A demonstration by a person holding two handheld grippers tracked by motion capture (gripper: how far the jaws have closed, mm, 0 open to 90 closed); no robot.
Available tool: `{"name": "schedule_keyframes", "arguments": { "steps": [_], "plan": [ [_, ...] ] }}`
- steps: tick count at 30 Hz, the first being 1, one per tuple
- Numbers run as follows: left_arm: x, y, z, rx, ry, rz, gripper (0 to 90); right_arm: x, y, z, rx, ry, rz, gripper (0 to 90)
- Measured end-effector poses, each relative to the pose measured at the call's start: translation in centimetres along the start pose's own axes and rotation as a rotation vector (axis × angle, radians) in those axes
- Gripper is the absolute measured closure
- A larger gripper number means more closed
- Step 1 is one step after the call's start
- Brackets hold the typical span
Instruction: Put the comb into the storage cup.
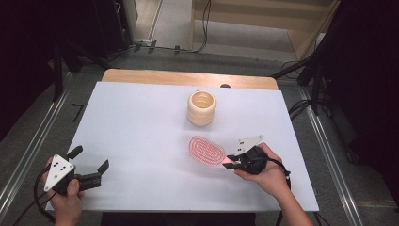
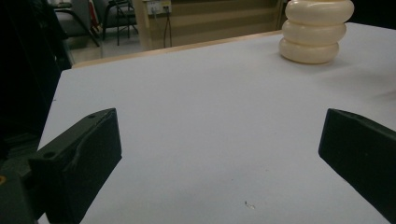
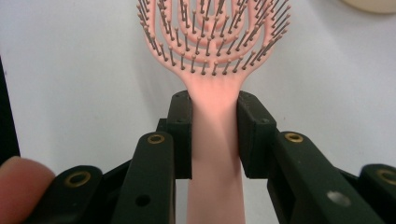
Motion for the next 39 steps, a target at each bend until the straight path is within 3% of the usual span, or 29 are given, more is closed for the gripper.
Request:
{"name": "schedule_keyframes", "arguments": {
  "steps": [4,13,20,26,34,39],
  "plan": [
    [0.0,-0.2,-0.1,-0.009,0.003,-0.002,0.0,-0.1,0.1,-0.4,-0.001,-0.030,-0.001,67.6],
    [-0.5,-1.6,-0.4,-0.003,0.010,0.047,0.0,-0.4,0.1,-1.0,-0.016,-0.097,0.014,67.6],
    [-1.2,-3.9,-1.2,-0.020,0.015,0.103,0.0,-0.1,0.1,-1.1,-0.052,-0.168,0.033,67.6],
    [-2.0,-6.5,-2.2,-0.062,0.034,0.180,0.0,0.1,0.4,-1.1,-0.057,-0.215,0.054,67.6],
    [-3.2,-8.9,-3.5,-0.055,0.024,0.236,0.0,0.1,0.5,-0.9,-0.073,-0.255,0.062,67.6],
    [-4.9,-11.4,-4.0,-0.064,0.038,0.281,0.0,0.0,0.8,-1.0,-0.072,-0.278,0.071,67.6]
  ]
}}
Point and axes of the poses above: each handheld gripper's, and its own axes: x roughly backward along the jaws, z roughly out of its underside, y roughly to its left, the point moved 2 cm from there along -x, roughly forward along the jaws, and after that the axes turned 8 degrees about x, right-handed, at the moved point
